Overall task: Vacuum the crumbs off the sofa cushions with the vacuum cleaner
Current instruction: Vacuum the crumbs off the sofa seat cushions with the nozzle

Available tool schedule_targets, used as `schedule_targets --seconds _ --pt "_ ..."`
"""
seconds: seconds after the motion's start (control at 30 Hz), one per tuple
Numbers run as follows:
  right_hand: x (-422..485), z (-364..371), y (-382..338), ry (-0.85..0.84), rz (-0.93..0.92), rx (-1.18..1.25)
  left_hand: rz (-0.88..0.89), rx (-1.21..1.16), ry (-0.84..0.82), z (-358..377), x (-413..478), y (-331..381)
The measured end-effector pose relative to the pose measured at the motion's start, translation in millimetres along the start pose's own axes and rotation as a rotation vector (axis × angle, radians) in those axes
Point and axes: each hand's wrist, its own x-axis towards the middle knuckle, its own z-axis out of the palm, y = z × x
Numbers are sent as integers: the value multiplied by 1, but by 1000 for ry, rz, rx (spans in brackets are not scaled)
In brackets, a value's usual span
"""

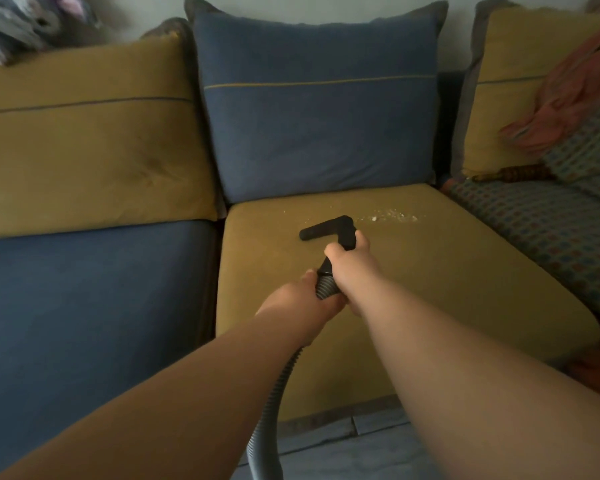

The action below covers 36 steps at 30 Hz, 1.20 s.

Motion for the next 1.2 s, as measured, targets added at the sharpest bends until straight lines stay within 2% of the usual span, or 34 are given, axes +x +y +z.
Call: schedule_targets --seconds 0.17,0.43,1.2 --pt "-5 -16 6 53 26 51 58 62 -26 4 -7 15" --pt "-7 -35 18 149 26 36 113 25 -94 11 -13 30" --pt "38 13 -9 46 27 69 63 16 5 -8 43 0"
